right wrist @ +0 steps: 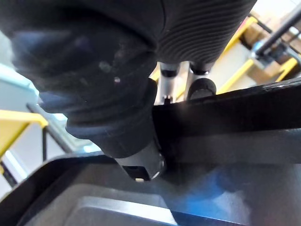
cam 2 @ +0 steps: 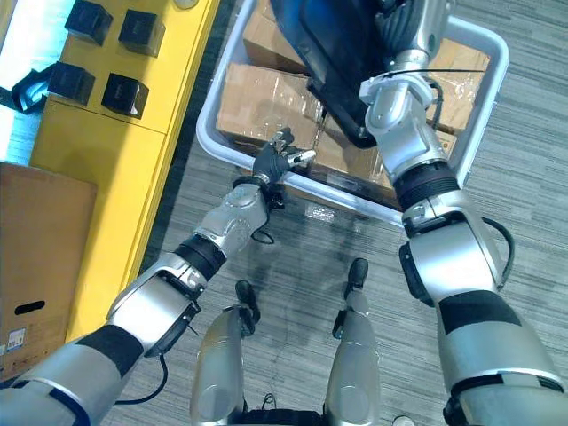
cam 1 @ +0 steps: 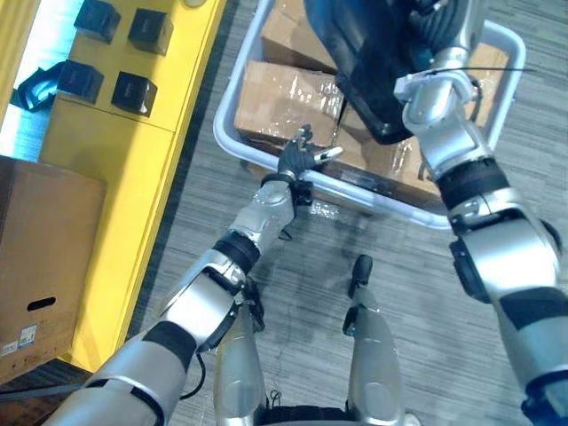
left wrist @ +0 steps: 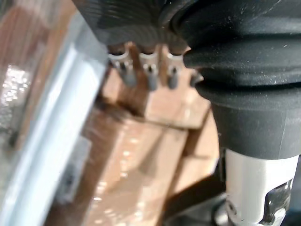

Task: Walk over and take plastic housings, then place them on the shelf

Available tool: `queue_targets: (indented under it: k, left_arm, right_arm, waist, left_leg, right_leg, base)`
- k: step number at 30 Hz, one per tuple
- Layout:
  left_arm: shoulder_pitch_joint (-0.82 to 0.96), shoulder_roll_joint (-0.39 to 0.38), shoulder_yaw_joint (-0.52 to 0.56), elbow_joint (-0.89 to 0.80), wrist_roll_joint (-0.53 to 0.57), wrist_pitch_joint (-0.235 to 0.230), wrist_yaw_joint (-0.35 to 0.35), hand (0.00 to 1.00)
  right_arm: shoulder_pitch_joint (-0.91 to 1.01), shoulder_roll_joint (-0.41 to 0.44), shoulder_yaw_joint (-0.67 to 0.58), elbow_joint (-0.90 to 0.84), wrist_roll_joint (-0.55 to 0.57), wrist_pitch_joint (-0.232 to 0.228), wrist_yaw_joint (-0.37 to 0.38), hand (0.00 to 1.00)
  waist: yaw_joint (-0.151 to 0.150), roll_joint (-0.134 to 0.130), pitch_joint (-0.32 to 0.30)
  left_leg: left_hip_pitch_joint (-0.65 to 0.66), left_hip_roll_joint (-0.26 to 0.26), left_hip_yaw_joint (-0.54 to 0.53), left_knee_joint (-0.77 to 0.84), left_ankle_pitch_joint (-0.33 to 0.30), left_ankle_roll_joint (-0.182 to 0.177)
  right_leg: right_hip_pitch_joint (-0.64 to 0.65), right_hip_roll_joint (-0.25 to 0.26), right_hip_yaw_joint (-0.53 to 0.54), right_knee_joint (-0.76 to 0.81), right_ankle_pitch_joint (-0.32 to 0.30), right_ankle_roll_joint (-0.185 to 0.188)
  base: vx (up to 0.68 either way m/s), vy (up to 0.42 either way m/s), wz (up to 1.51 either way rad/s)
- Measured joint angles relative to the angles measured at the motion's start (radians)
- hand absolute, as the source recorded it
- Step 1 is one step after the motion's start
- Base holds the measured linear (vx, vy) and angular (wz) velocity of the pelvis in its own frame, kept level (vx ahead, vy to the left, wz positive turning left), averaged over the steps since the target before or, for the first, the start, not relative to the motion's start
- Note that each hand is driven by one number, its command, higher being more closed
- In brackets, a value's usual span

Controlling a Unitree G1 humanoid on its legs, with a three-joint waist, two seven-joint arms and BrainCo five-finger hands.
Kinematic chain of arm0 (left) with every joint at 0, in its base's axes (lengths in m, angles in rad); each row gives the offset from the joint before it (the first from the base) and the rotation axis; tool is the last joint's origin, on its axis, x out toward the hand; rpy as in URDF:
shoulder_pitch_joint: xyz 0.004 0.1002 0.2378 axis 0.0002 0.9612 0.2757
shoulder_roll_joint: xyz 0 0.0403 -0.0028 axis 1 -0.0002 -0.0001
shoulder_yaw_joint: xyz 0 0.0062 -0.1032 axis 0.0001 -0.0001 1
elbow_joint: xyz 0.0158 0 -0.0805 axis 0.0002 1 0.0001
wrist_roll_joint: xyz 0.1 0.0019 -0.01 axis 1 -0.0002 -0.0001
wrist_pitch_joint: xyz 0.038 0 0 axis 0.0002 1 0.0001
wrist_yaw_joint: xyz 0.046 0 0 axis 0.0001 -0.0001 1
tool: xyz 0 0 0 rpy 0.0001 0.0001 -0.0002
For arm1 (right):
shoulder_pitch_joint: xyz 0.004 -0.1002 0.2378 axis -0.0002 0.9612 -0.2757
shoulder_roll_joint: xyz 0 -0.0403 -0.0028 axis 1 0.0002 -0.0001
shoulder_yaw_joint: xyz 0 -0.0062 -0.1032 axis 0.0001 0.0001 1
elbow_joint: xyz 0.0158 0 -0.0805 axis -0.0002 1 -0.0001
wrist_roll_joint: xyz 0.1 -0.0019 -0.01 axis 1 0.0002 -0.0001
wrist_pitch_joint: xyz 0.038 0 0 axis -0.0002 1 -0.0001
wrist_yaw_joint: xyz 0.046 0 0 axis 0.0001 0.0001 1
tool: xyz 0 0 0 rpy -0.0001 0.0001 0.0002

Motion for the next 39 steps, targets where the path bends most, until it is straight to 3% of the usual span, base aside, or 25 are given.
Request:
queue_targets:
  k: [8, 15, 16, 20, 26, 32, 39]
  left_arm:
    - [-0.036, -0.035, 0.037, 0.0, -0.145, -0.09, 0.033, 0.0]
    - [-0.036, -0.037, 0.053, -0.008, -0.256, -0.163, -0.01, 0.0]
    - [-0.035, -0.039, 0.063, -0.01, -0.268, -0.186, -0.01, 1.0]
    - [-0.029, -0.039, 0.087, -0.011, -0.279, -0.28, -0.004, 1.0]
    - [-0.003, -0.058, 0.119, -0.022, -0.191, -0.397, 0.031, 1.0]
    - [0.059, -0.056, 0.149, -0.033, -0.196, -0.461, 0.018, 1.0]
    - [0.138, -0.055, 0.153, -0.064, -0.217, -0.48, -0.122, 1.0]
  right_arm:
    - [0.029, 0.077, 0.0, -0.095, 0.001, -0.071, -0.015, 1.0]
    - [0.092, 0.154, 0.0, -0.147, 0.004, -0.078, -0.013, 1.0]
    - [0.105, 0.161, 0.001, -0.17, 0.016, -0.078, -0.012, 1.0]
    - [0.126, 0.183, -0.001, -0.23, 0.039, -0.079, -0.012, 1.0]
    - [0.168, 0.2, -0.001, -0.289, 0.057, -0.08, -0.019, 1.0]
    - [0.246, 0.265, 0.019, -0.371, 0.082, -0.082, -0.067, 1.0]
    - [0.359, 0.292, 0.016, -0.498, 0.118, -0.103, -0.101, 1.0]
  waist:
    - [-0.02, 0.0, 0.0]
    - [-0.03, -0.022, -0.003]
    - [-0.033, -0.027, -0.003]
    - [-0.043, -0.031, -0.005]
    - [-0.047, -0.035, -0.006]
    - [-0.057, -0.073, -0.01]
    - [-0.066, -0.081, -0.01]
  left_leg:
    - [0.005, 0.0, 0.002, 0.0, 0.0, 0.0]
    - [0.021, 0.002, 0.012, -0.002, 0.0, 0.0]
    - [0.021, 0.002, 0.012, -0.002, 0.0, 0.0]
    - [0.03, 0.002, 0.02, -0.006, 0.0, 0.0]
    - [0.057, 0.002, 0.03, -0.02, 0.0, 0.0]
    - [0.093, 0.003, 0.042, -0.039, 0.004, -0.004]
    - [0.169, 0.001, 0.051, -0.073, 0.009, -0.009]
  right_leg:
    - [0.002, 0.001, 0.01, 0.0, 0.0, 0.0]
    - [0.005, 0.004, 0.024, 0.003, 0.0, 0.0]
    - [0.005, 0.004, 0.025, 0.003, 0.0, 0.0]
    - [0.008, 0.004, 0.03, 0.003, 0.0, 0.001]
    - [0.024, 0.005, 0.037, 0.002, 0.0, 0.001]
    - [0.042, 0.009, 0.048, -0.002, 0.0, 0.001]
    - [0.111, 0.01, 0.047, -0.021, -0.002, 0.002]
  base:
    - [0.0, 0.0, 0.0]
    - [-0.01, -0.004, -0.04]
    - [0.0, 0.0, 0.0]
    - [0.0, -0.001, -0.03]
    - [0.0, -0.001, -0.03]
    - [0.0, -0.007, -0.05]
    - [0.0, 0.0, 0.0]
